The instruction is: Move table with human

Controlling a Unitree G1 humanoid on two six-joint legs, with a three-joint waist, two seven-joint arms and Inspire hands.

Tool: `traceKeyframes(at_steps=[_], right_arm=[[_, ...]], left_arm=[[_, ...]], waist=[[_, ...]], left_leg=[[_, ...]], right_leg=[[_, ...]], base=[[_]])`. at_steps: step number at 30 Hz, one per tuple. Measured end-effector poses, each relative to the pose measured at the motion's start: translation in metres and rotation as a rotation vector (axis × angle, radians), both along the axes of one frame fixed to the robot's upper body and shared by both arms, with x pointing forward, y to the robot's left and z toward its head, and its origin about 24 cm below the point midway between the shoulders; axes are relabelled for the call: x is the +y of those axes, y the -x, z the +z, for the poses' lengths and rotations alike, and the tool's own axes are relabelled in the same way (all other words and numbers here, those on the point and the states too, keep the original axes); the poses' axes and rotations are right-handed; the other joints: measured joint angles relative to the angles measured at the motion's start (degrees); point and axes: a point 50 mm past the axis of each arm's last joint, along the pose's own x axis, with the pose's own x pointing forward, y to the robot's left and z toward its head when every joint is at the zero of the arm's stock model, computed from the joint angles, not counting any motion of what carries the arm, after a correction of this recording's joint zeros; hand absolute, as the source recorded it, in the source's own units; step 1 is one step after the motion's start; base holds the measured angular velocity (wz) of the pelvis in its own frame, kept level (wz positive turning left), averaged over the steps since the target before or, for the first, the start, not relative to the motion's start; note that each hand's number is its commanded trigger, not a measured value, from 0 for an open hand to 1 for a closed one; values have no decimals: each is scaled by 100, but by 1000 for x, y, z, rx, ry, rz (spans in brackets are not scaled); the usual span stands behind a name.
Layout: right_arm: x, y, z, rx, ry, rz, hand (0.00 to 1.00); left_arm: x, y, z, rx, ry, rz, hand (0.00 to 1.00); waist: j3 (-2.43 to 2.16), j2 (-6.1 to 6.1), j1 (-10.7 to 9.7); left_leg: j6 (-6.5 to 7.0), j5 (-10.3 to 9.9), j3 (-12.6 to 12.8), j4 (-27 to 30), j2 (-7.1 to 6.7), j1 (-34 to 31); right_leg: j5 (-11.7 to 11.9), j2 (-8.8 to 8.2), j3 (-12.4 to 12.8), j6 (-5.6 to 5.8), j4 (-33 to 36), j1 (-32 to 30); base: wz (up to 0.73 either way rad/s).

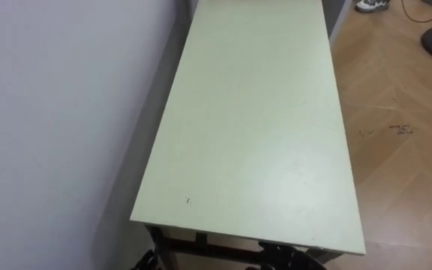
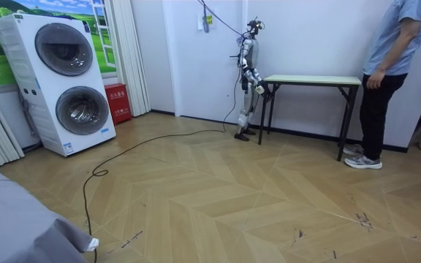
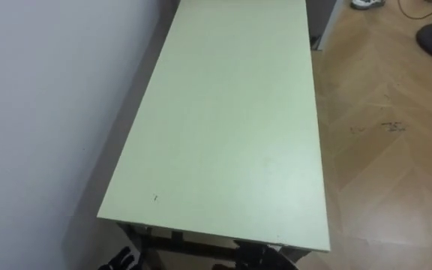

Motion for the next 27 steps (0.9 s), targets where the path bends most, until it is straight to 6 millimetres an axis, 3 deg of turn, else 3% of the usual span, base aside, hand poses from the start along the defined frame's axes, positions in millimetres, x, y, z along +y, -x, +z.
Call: traceKeyframes(at_steps=[5,8,12,18,23,27], right_arm=[[-3,10,-6,48,56,48,0],[-13,20,-9,87,113,47,0],[-30,39,-18,182,170,-19,0],[-38,58,-25,272,233,-56,0],[-42,69,-29,333,270,-102,0],[-49,81,-31,396,303,-183,0]], left_arm=[[11,17,-9,82,-26,52,0],[15,28,-13,129,-37,74,0],[23,45,-17,191,-65,120,0],[27,58,-23,258,-103,137,0],[27,64,-24,290,-114,166,0],[26,71,-27,331,-103,225,0]], waist=[[-3,10,1],[-31,25,-7],[-34,33,-13],[-3,17,60],[-3,8,108],[-80,-1,116]], left_leg=[[3,-17,-8,53,7,-9],[4,-17,-8,53,-2,1],[8,-21,-19,50,-3,87],[7,-20,-11,54,-13,98],[2,-23,-10,-11,-17,163],[-1,-25,35,-58,-17,184]], right_leg=[[0,3,21,0,18,1],[0,2,67,0,18,5],[-1,-2,34,1,3,103],[-32,1,39,3,-79,121],[-34,11,80,6,-120,154],[-31,19,94,6,-187,208]], base=[[-1],[-1],[1],[0],[-1],[-1]])
